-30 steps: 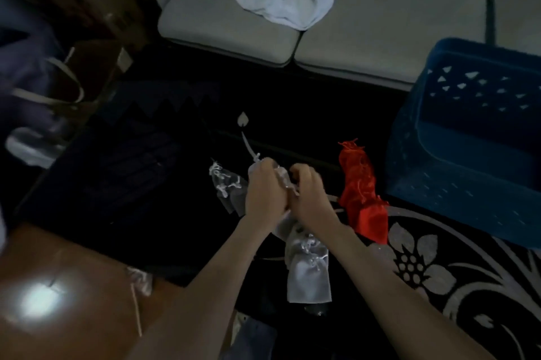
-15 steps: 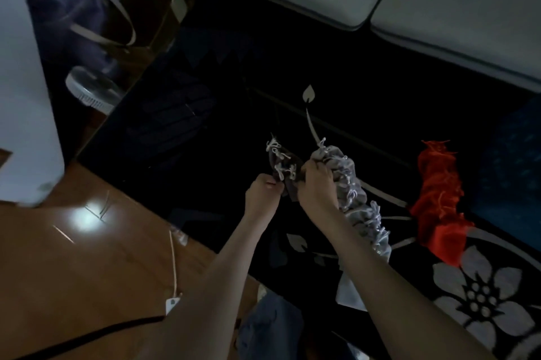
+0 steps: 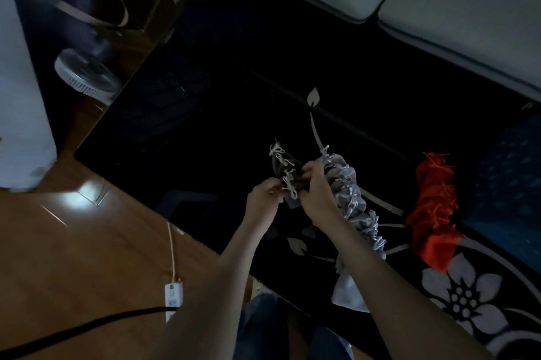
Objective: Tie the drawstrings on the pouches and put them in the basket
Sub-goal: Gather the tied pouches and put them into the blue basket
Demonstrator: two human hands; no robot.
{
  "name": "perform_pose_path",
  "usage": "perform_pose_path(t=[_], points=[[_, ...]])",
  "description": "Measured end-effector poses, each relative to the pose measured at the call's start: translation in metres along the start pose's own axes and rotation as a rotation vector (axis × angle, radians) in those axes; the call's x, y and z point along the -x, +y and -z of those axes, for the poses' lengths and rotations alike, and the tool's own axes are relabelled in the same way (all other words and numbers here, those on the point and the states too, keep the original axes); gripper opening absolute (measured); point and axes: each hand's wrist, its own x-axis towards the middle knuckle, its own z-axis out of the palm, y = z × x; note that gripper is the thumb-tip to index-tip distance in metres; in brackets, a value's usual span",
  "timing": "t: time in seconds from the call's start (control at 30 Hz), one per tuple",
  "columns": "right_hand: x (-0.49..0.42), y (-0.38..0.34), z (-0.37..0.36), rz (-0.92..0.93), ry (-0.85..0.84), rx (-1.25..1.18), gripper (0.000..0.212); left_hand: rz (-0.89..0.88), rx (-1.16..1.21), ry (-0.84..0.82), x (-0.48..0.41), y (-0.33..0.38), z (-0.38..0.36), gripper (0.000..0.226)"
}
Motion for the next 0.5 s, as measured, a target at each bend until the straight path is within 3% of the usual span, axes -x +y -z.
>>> perform_pose_path(t=[0.13, 0.23, 0.4, 0.5], points=[[-0.008, 0.000, 0.003, -0.068, -0.093, 0.048, 0.055, 0.034, 0.047, 0.120, 0.000, 0.000, -0.001, 0.017], [-0.015, 0.004, -0.003, -0.103, -0.086, 0.102, 0.044, 0.017, 0.089, 0.269, -0.005, 0.005, 0.002, 0.020], [-0.014, 0.001, -0.013, -0.086, 0.061, 0.055, 0.027, 0.066, 0.115, 0.226, -0.024, 0.022, 0.006, 0.028], [-0.009, -0.006, -0.010, -0.156, 0.005, -0.065, 0.026, 0.105, 0.114, 0.170, -0.032, 0.027, 0.007, 0.027]])
